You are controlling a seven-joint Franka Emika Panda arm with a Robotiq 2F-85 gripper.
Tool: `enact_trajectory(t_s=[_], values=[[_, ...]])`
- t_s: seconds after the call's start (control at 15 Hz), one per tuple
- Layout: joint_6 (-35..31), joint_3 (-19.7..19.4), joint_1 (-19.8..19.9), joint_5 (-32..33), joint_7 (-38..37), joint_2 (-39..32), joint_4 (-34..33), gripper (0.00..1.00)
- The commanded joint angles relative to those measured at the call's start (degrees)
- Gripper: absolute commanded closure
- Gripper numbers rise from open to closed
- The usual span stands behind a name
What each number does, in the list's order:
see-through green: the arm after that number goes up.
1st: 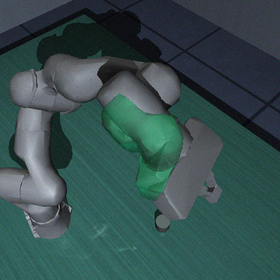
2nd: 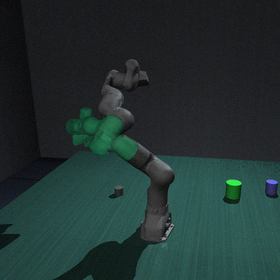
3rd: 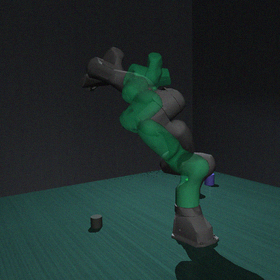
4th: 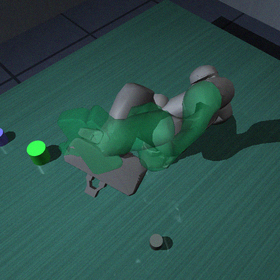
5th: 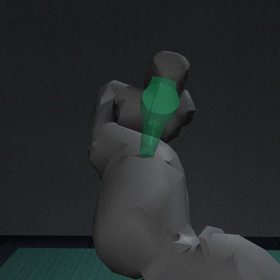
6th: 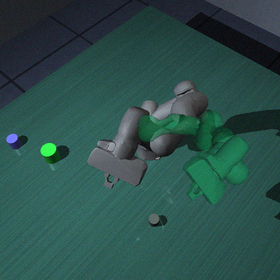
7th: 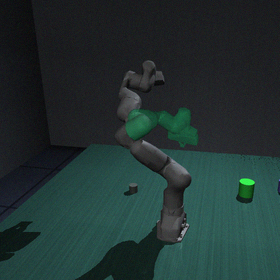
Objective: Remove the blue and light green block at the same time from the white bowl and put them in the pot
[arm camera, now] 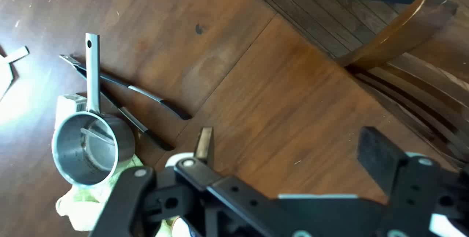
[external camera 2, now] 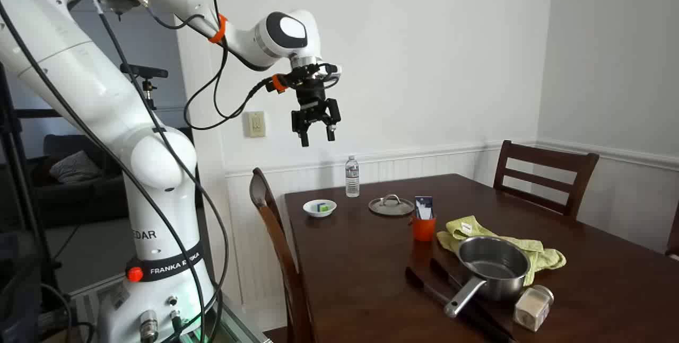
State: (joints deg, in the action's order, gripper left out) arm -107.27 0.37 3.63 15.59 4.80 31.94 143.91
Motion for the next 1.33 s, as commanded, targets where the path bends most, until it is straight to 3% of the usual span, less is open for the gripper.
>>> enact_trajectory(t_s=[0.0, 0.4, 0.53, 0.93, 1.13, 1.27], values=[[0.2, -0.6, -0.7, 0.3, -0.3, 0.0, -0.1, 0.0], [-0.6, -0.3, -1.4, 0.9, 0.7, -0.2, 0.0, 0.0], [-7.0, -0.7, -3.7, 1.1, 5.8, -4.2, -1.6, 0.0], [-29.3, -1.4, -9.4, -5.9, 17.3, -25.7, -11.9, 0.0], [-36.8, -0.2, -10.6, -15.5, 27.9, -37.0, -16.6, 0.0], [-39.1, 2.8, -9.6, -22.4, 35.9, -44.8, -20.2, 0.0]])
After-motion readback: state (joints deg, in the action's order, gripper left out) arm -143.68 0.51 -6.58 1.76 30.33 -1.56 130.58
